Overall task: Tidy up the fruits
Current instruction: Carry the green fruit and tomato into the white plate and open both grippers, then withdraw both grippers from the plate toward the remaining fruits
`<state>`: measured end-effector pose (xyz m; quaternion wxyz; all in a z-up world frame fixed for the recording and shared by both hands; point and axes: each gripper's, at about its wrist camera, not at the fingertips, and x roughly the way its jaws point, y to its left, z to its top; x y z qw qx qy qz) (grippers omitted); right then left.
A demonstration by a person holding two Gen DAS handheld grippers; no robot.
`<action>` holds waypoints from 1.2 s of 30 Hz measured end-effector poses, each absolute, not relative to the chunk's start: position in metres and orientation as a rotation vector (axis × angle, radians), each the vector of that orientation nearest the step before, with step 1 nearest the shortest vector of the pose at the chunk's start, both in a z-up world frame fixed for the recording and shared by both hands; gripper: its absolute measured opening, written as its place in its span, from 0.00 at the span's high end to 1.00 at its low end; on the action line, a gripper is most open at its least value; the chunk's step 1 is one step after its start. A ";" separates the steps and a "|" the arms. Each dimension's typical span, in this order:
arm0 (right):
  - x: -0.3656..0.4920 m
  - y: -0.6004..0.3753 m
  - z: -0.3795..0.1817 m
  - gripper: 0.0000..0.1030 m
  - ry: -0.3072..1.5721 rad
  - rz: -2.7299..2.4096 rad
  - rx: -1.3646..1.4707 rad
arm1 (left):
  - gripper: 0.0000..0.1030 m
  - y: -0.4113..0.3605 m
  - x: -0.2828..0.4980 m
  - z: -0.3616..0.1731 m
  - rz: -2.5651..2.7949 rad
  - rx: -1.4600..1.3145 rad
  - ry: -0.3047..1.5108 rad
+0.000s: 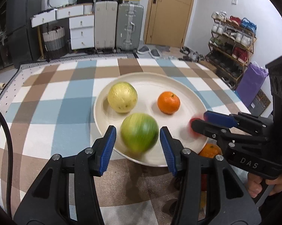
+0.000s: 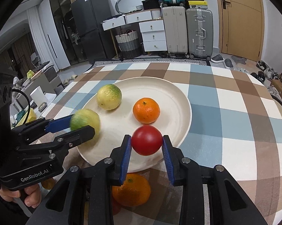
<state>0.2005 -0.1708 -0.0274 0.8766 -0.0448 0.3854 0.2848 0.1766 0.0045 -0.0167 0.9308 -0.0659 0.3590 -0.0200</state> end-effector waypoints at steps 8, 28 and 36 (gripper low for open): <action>0.183 -0.185 -0.015 0.40 0.724 0.571 -0.098 | 0.17 0.017 0.157 -0.007 -0.018 -0.158 0.731; 0.159 -0.211 -0.016 0.01 0.731 0.582 -0.081 | 0.00 0.024 0.095 -0.010 0.015 -0.135 0.722; 0.160 -0.214 -0.024 0.01 0.795 0.597 -0.080 | 0.00 0.028 0.086 -0.020 -0.005 -0.141 0.769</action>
